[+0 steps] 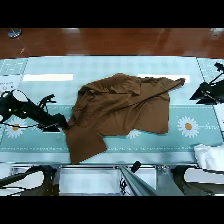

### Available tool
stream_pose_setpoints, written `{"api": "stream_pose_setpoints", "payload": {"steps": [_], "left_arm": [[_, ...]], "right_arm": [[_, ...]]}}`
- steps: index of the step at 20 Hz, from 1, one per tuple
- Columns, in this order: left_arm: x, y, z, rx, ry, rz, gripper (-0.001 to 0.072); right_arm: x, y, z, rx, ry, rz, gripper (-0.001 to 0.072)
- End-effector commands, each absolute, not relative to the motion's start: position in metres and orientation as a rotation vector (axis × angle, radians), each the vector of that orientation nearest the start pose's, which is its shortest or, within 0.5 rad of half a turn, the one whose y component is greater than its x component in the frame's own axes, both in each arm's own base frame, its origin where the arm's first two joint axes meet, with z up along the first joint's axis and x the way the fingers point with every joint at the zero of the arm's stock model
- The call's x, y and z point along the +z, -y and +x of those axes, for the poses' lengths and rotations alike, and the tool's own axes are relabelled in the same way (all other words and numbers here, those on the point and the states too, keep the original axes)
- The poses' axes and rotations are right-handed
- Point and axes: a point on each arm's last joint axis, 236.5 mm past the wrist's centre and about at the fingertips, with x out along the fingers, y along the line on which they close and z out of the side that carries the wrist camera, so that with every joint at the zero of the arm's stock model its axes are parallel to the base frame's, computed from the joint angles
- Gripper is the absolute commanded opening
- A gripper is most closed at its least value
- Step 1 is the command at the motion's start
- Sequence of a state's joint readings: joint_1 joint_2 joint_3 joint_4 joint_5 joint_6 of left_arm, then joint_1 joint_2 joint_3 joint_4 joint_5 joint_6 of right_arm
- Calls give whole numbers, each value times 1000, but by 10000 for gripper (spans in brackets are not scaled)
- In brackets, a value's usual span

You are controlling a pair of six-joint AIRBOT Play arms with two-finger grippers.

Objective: Fold the shirts.

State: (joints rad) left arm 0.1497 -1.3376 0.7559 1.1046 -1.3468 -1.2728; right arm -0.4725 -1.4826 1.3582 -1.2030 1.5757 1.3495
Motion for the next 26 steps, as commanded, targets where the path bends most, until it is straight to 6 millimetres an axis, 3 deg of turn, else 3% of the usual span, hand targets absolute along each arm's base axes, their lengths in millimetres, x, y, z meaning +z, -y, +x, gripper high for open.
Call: {"api": "stream_pose_setpoints", "payload": {"steps": [1,2,3,4,7,9,11,14,22,26], "left_arm": [[-107,82,245,-365,-1689,-362,538],[-108,88,248,-377,-1676,-337,336],[-108,95,247,-403,-1672,-310,76],[-107,101,246,-443,-1668,-280,27],[-105,107,238,-479,-1692,-265,27],[-103,104,235,-482,-1705,-274,27],[-102,102,236,-476,-1697,-281,27],[-100,100,238,-479,-1685,-283,27],[-98,102,240,-480,-1678,-294,28],[-96,106,241,-486,-1673,-316,27]], "right_arm": [[9,76,343,104,-1505,518,487],[10,76,343,105,-1502,515,486],[11,76,342,106,-1502,514,486],[12,76,340,115,-1507,502,486],[-9,83,305,83,-1622,484,492],[-27,67,280,114,-1648,594,501],[-38,42,261,184,-1624,697,600],[-58,20,244,179,-1605,730,598],[-84,-8,232,167,-1578,842,589],[-95,-34,236,211,-1597,735,580]]}}
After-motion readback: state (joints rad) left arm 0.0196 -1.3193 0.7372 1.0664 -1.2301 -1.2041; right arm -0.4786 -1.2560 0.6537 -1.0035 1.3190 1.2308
